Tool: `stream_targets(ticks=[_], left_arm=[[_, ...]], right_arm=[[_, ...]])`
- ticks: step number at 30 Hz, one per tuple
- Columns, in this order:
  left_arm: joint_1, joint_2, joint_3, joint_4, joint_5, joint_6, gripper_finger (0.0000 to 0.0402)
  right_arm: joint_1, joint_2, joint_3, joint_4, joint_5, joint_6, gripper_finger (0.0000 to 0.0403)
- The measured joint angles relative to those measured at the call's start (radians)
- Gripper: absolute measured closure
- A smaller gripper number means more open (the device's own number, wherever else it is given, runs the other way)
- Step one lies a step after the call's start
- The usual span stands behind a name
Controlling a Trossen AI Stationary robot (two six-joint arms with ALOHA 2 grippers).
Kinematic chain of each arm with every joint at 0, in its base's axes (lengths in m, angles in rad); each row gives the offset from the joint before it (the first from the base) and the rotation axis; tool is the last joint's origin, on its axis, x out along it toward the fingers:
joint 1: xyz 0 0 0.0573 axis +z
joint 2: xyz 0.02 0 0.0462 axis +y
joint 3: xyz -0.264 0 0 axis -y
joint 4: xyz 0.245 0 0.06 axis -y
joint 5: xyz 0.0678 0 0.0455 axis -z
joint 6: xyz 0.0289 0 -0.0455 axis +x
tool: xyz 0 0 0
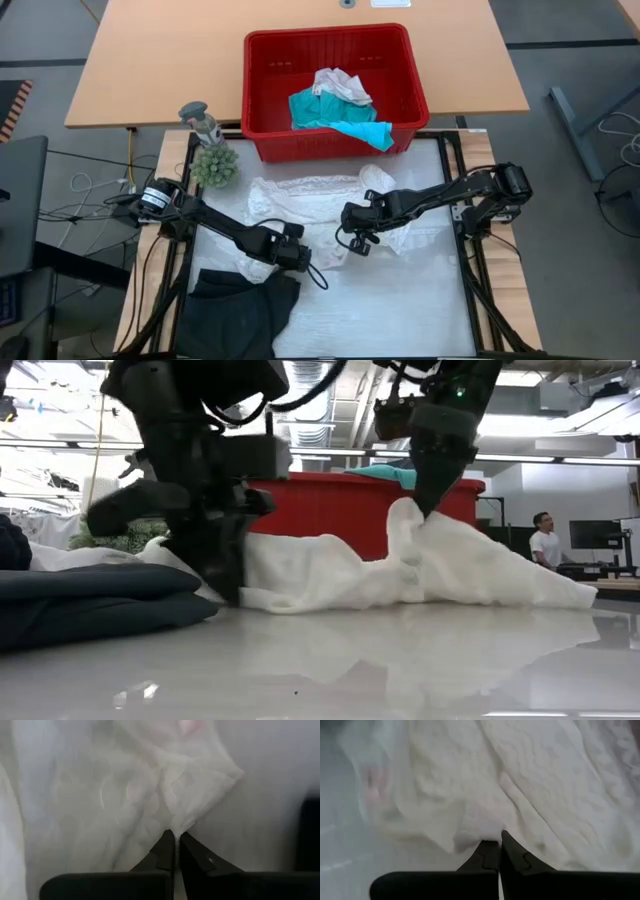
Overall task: Fold Laundry from Bin
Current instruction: Fold the white dress
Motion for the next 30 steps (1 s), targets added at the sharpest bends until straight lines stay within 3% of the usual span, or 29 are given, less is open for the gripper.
stream_targets(ticks=[7, 12, 17, 24, 30], left_arm=[[-0.003, -0.058, 0.236, -0.403, -0.015, -0.042, 0.0401], [-0.003, -0.14, 0.404, -0.601, -0.052, -0.087, 0.0401], [-0.004, -0.218, 0.564, -0.76, -0.179, -0.116, 0.0401], [0.001, -0.27, 0.826, -0.943, -0.448, -0.031, 0.0401], [0.041, -0.273, 1.04, -1.058, -0.553, 0.017, 0.0401]], right_arm=[[0.021, 0.0, 0.148, -0.253, 0.094, 0.011, 0.0384], [0.049, -0.012, 0.308, -0.433, 0.153, 0.008, 0.0384], [0.095, -0.063, 0.485, -0.559, 0.238, 0.055, 0.0384], [0.17, -0.14, 0.722, -0.615, 0.401, 0.121, 0.0384], [0.214, -0.187, 0.859, -0.62, 0.554, 0.123, 0.0384]])
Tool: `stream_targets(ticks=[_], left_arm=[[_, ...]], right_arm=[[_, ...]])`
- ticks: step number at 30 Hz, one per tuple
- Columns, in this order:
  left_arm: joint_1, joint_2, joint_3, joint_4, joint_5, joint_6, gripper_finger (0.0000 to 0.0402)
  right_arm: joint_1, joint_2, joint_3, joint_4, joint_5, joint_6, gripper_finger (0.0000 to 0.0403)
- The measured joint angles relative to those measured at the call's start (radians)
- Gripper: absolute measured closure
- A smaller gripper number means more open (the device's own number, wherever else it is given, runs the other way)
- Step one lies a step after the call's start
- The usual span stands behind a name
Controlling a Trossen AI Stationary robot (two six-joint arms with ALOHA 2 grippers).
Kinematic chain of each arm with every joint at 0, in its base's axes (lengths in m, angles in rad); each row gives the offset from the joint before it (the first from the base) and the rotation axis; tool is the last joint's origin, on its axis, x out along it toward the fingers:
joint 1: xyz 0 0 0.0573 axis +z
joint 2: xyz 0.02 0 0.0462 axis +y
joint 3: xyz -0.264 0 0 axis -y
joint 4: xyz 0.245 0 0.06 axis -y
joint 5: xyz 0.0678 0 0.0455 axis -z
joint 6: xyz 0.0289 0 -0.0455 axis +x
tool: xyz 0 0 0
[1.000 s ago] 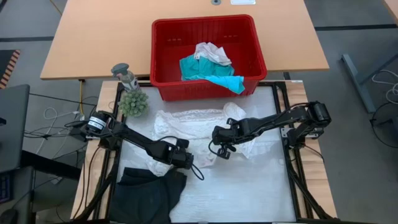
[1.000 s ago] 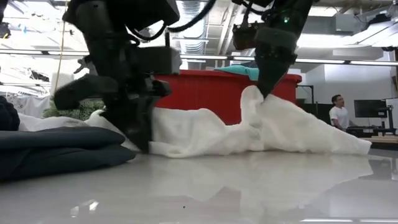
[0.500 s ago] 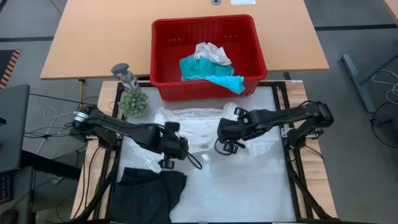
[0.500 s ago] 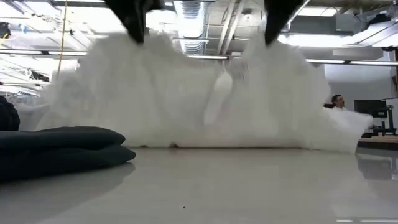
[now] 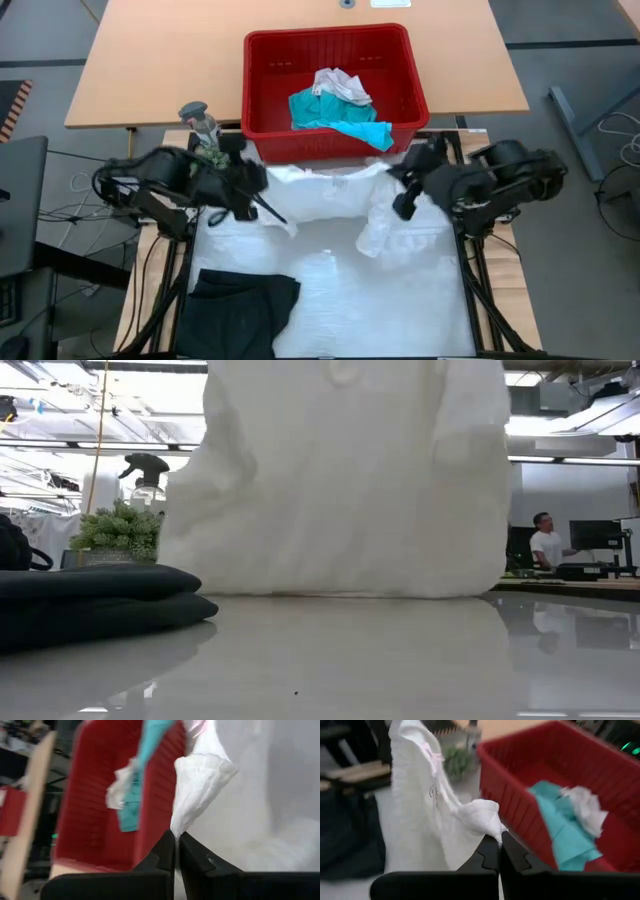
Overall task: Fold Laundry from Bin
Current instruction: Fold the white dress
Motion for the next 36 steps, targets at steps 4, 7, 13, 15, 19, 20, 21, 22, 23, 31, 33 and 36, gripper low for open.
stream_targets(ticks=[4, 7, 13, 15, 19, 20, 21, 22, 23, 31, 33, 36], left_arm=[[0.027, 0.0, 0.103, -0.004, -0.094, 0.078, 0.0401], [0.054, 0.0, 0.164, 0.012, -0.146, 0.161, 0.0401], [0.084, 0.002, 0.234, 0.157, -0.21, 0.374, 0.0401], [0.084, 0.0, 0.237, 0.231, -0.201, 0.466, 0.0401], [0.068, -0.003, 0.237, 0.317, -0.122, 0.634, 0.0401], [0.065, -0.004, 0.237, 0.34, -0.101, 0.663, 0.0401], [0.061, -0.004, 0.238, 0.356, -0.074, 0.696, 0.0401], [0.058, -0.005, 0.238, 0.369, -0.044, 0.734, 0.0401], [0.053, -0.005, 0.238, 0.387, -0.01, 0.775, 0.0401], [0.032, -0.005, 0.237, 0.677, 0.137, 1.174, 0.0401], [0.059, -0.005, 0.237, 0.764, 0.202, 1.258, 0.0401], [0.154, -0.005, 0.237, 0.849, 0.391, 1.247, 0.0401]], right_arm=[[0.015, -0.017, 0.038, 0.001, 0.064, -0.001, 0.0384], [0.027, -0.018, 0.052, 0.015, 0.083, -0.008, 0.0384], [0.114, -0.008, 0.063, 0.179, 0.085, -0.123, 0.0384], [0.161, -0.009, 0.064, 0.27, 0.093, -0.179, 0.0384], [0.282, -0.009, 0.064, 0.43, 0.109, -0.317, 0.0384], [0.312, -0.009, 0.064, 0.46, 0.11, -0.343, 0.0384], [0.339, -0.009, 0.064, 0.486, 0.115, -0.359, 0.0384], [0.365, -0.009, 0.064, 0.508, 0.125, -0.367, 0.0384], [0.393, -0.009, 0.064, 0.525, 0.135, -0.378, 0.0384], [0.56, 0.025, 0.062, 0.74, 0.254, -0.619, 0.0384], [0.594, 0.033, 0.062, 0.779, 0.379, -0.667, 0.0384], [0.646, 0.042, 0.062, 0.785, 0.663, -0.674, 0.0384]])
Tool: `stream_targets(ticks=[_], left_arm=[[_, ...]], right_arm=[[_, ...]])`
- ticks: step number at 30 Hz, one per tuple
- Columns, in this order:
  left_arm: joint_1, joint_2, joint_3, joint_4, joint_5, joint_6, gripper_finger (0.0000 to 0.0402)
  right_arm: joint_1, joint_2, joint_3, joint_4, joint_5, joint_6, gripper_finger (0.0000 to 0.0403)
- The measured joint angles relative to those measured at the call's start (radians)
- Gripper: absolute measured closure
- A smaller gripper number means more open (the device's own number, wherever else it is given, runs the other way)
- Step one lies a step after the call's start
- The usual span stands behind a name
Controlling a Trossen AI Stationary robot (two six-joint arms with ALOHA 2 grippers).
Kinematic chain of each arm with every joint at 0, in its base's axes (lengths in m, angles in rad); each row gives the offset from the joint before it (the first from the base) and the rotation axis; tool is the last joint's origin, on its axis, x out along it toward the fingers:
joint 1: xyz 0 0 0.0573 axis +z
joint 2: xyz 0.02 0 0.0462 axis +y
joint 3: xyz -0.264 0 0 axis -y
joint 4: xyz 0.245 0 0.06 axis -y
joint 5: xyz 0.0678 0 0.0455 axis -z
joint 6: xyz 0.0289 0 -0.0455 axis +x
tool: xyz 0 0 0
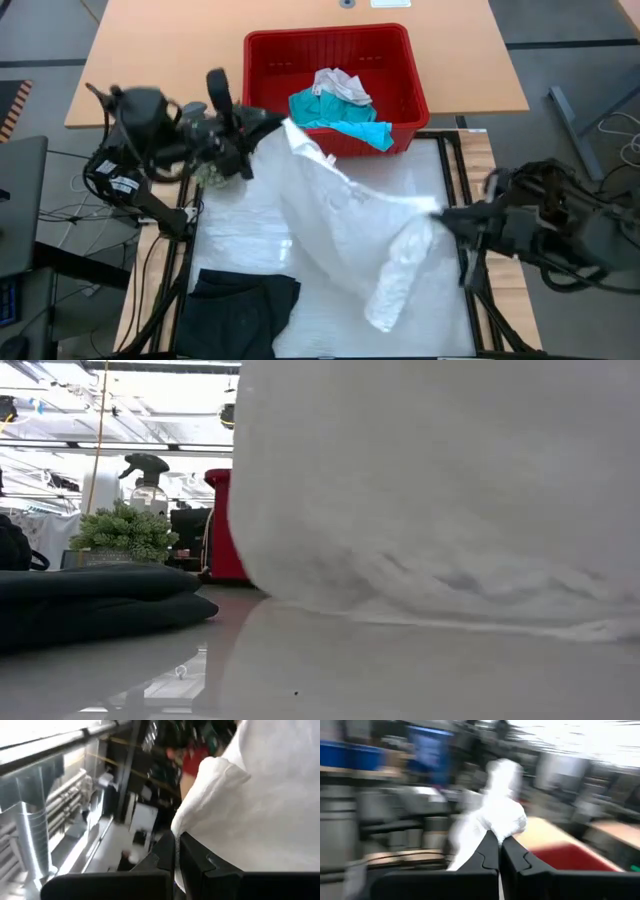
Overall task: Fold Laundry from Bin
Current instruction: Fold the white dress
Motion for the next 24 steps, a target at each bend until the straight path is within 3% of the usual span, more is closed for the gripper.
stream_targets(ticks=[2, 8, 12, 17, 21, 24], left_arm=[[0.089, 0.003, 0.0, -0.007, 0.132, -0.07, 0.0401], [0.358, 0.078, -0.008, -0.021, 0.456, -0.193, 0.0401], [0.466, 0.177, -0.009, 0.055, 0.568, -0.238, 0.0401], [0.509, 0.299, -0.009, 0.267, 0.684, -0.394, 0.0401], [0.516, 0.382, -0.009, 0.457, 0.902, -0.649, 0.0401], [0.495, 0.441, -0.009, 0.721, 1.038, -0.856, 0.0401]], right_arm=[[0.019, 0.009, 0.0, -0.001, 0.116, 0.009, 0.0384], [0.009, 0.017, 0.0, -0.031, 0.122, 0.126, 0.0384], [-0.023, 0.016, -0.004, -0.089, 0.124, 0.208, 0.0384], [-0.095, 0.015, -0.004, -0.239, 0.124, 0.353, 0.0384], [-0.198, 0.016, -0.004, -0.442, 0.122, 0.575, 0.0384], [-0.268, 0.014, -0.005, -0.483, 0.122, 0.591, 0.0384]])
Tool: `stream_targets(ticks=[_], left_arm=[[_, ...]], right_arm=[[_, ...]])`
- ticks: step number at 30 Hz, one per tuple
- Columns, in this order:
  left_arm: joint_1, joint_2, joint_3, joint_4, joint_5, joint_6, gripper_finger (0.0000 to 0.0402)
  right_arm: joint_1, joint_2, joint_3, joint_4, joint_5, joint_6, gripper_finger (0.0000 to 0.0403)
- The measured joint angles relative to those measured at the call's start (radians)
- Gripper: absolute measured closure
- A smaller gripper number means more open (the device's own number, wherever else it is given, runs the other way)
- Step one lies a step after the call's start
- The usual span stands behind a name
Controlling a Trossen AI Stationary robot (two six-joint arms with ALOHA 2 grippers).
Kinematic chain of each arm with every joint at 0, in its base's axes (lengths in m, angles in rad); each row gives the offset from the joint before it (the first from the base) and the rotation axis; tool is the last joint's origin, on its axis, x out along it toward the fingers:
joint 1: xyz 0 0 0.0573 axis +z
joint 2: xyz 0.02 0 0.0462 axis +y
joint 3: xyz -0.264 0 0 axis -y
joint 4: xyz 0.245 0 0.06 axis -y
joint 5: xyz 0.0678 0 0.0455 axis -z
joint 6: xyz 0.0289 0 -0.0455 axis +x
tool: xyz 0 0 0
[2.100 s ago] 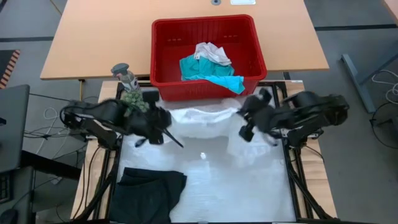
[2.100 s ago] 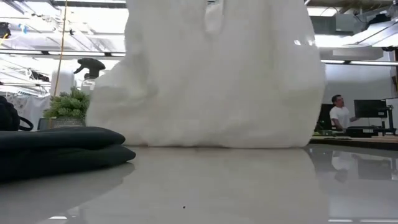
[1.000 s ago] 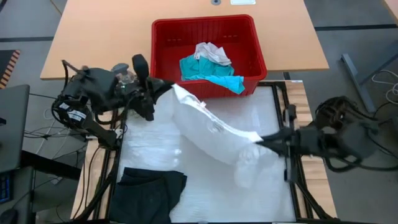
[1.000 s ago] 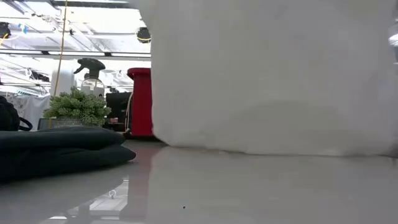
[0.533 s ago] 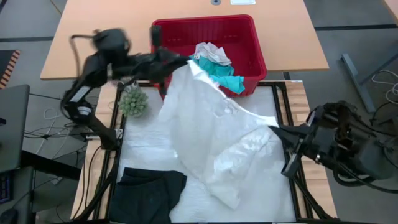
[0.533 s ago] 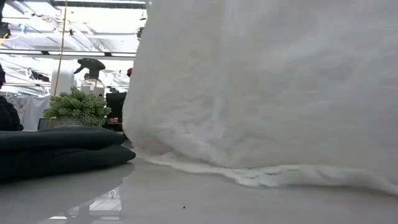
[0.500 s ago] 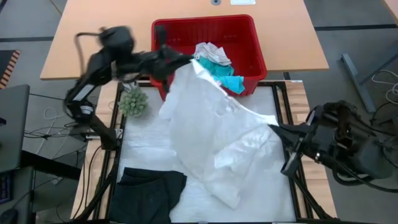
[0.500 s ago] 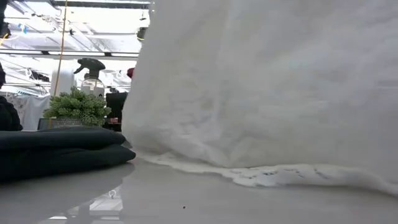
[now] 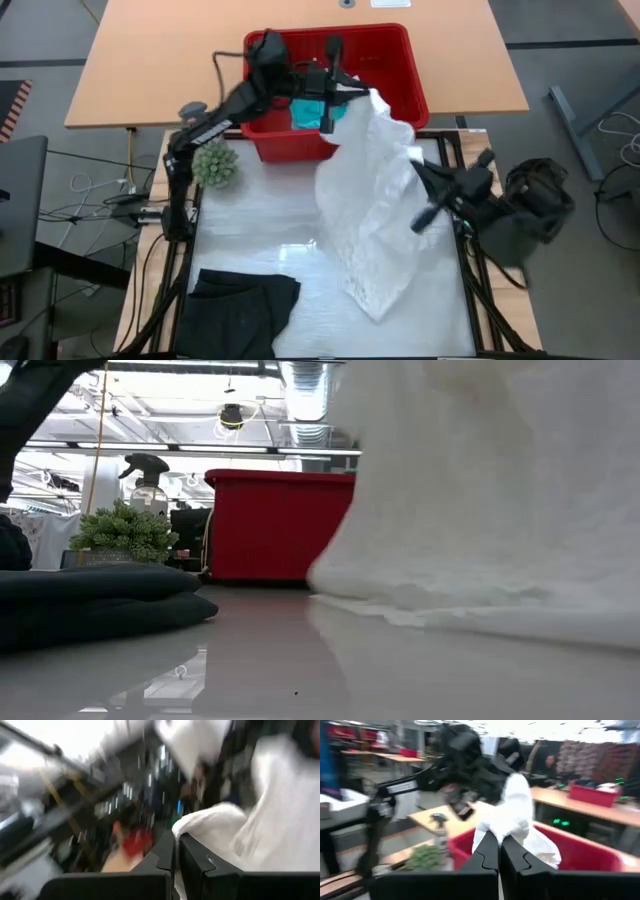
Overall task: Fold Laundry from Bin
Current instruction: Fold the white dress
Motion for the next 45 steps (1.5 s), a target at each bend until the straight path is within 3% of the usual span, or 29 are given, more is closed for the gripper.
stream_targets(ticks=[4, 12, 16, 19, 25, 28, 31, 33, 37, 40, 45], left_arm=[[-0.037, 0.052, 0.0, 0.261, 0.02, -0.132, 0.0401], [-0.039, 0.008, 0.006, 0.375, 0.015, -0.212, 0.0401], [-0.003, -0.071, 0.008, 0.399, 0.16, -0.407, 0.0401], [0.043, -0.122, 0.01, 0.352, 0.356, -0.611, 0.0401], [0.133, -0.175, 0.009, 0.098, 0.689, -0.939, 0.0401], [0.162, -0.185, 0.009, -0.126, 0.728, -1.033, 0.0401], [0.186, -0.197, 0.008, -0.369, 0.688, -1.021, 0.0401], [0.189, -0.202, 0.008, -0.526, 0.62, -0.918, 0.0401], [0.201, -0.218, 0.008, -0.792, 0.312, -0.594, 0.0401], [0.21, -0.218, 0.008, -0.818, 0.06, -0.521, 0.0401], [0.257, -0.218, 0.007, -0.65, -0.176, -0.453, 0.0401]], right_arm=[[-0.046, -0.03, 0.0, 0.068, 0.0, -0.169, 0.0384], [-0.049, -0.108, 0.0, 0.392, 0.001, -0.659, 0.0384], [-0.043, -0.104, 0.001, 0.596, 0.001, -0.925, 0.0384], [-0.043, -0.081, 0.001, 0.663, 0.002, -1.028, 0.0384], [-0.041, 0.004, 0.0, 0.589, 0.001, -0.944, 0.0384], [-0.02, 0.053, 0.0, 0.589, 0.001, -0.892, 0.0384], [0.018, 0.098, 0.0, 0.638, 0.001, -0.895, 0.0384], [0.041, 0.117, 0.0, 0.645, 0.0, -0.874, 0.0384], [0.018, 0.122, 0.0, 0.496, -0.001, -0.774, 0.0384], [-0.059, 0.09, -0.001, 0.317, -0.003, -0.663, 0.0384], [-0.261, -0.026, -0.001, 0.03, -0.004, -0.559, 0.0384]])
